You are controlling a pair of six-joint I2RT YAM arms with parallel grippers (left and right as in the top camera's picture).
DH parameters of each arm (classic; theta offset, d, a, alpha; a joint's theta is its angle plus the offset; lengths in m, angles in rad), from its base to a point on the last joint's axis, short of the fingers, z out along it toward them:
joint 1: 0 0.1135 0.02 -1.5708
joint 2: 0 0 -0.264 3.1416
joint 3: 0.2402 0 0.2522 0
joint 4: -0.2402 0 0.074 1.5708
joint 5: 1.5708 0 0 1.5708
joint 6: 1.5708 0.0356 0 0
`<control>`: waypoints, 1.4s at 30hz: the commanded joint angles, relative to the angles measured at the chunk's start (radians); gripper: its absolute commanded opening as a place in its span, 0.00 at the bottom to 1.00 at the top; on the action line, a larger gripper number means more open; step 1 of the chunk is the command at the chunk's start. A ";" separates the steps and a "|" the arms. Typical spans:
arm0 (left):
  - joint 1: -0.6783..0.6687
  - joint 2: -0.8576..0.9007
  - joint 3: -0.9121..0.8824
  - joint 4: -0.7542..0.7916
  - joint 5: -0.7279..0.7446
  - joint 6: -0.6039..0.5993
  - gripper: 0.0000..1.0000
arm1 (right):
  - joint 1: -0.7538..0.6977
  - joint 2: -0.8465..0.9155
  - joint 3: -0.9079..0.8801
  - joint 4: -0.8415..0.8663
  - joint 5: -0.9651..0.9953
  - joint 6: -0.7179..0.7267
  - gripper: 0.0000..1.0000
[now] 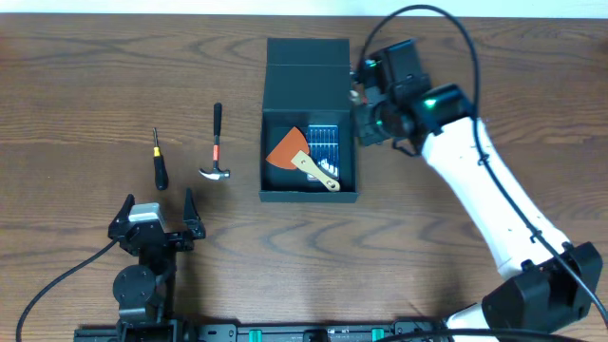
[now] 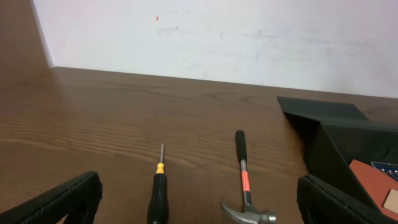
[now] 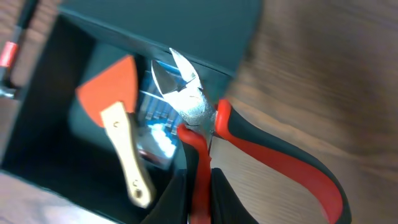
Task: Pack container
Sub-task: 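Lift the pliers and carry them left over the green box, then lower the pliers into the box and open the right gripper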
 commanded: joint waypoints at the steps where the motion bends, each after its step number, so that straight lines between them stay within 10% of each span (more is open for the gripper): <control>1: -0.003 -0.006 -0.021 -0.033 -0.008 0.017 0.99 | 0.052 0.005 0.026 0.009 0.054 0.075 0.04; 42: -0.003 -0.006 -0.021 -0.033 -0.008 0.017 0.99 | 0.219 0.365 0.026 0.039 0.068 0.137 0.04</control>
